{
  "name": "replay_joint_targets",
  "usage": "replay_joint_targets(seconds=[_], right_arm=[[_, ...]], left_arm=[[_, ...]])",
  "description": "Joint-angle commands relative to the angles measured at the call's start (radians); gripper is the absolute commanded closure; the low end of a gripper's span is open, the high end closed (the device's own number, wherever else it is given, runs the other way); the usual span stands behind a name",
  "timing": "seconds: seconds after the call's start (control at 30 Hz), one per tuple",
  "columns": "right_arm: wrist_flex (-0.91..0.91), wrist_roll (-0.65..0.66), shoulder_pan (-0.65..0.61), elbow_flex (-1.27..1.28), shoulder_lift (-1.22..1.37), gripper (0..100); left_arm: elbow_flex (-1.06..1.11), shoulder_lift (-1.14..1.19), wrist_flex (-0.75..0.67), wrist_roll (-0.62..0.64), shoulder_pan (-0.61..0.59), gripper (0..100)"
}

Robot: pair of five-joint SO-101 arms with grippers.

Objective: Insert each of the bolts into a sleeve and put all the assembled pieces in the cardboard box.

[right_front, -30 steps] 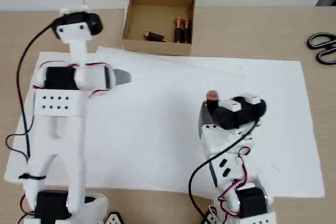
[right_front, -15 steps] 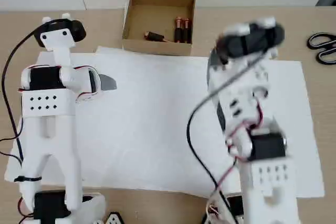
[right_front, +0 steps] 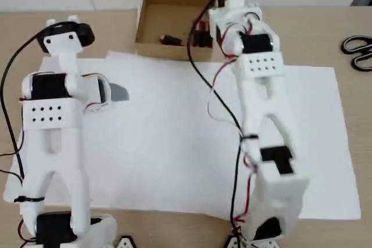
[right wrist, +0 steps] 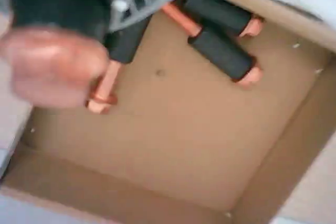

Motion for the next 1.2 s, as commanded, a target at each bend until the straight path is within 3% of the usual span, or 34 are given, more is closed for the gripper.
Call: replay_joint_targets(seconds=[0.0,0.37,0.83,1.17], right_arm=[[0.001,0.006,-0.016,-0.308,0.214,99.5],[0.001,0.008,-0.120,-0.905,0.754,99.5],[-0.054,0.008,-0.097,-0.993,0.934,98.5],[-0.054,0.006,-0.096,-0.994,0.926,72.7]], left_arm=[[-0.039,-0.043,0.002,-0.005,-0.003,69],[-0.039,-0.038,-0.005,-0.005,0.002,69],[-0.039,-0.037,0.000,-0.005,0.003,69],[-0.039,-0.037,-0.002,-0.006,0.003,69]])
